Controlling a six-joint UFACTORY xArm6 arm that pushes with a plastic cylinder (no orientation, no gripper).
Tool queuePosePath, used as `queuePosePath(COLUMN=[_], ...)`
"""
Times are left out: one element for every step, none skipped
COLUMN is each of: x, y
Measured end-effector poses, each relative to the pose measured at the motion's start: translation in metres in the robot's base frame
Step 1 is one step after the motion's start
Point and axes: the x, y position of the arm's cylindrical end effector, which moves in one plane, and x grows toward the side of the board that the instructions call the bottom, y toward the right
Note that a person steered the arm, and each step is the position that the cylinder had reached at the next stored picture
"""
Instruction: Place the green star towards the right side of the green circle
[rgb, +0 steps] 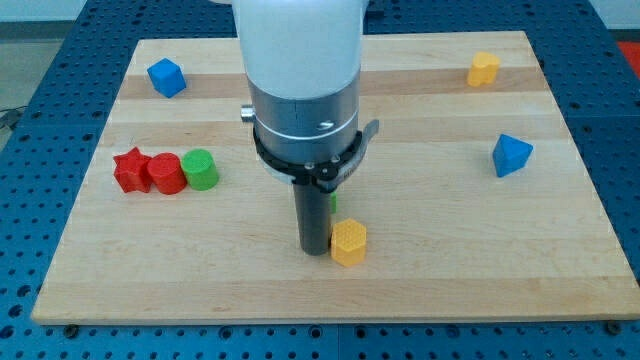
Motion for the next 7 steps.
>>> queuePosePath(x=[0.005, -0.052, -0.072, -0.072, -0.072, -0.076, -0.088], y=[0.025, 0.025, 0.025, 0.022, 0.010, -0.009, -0.028])
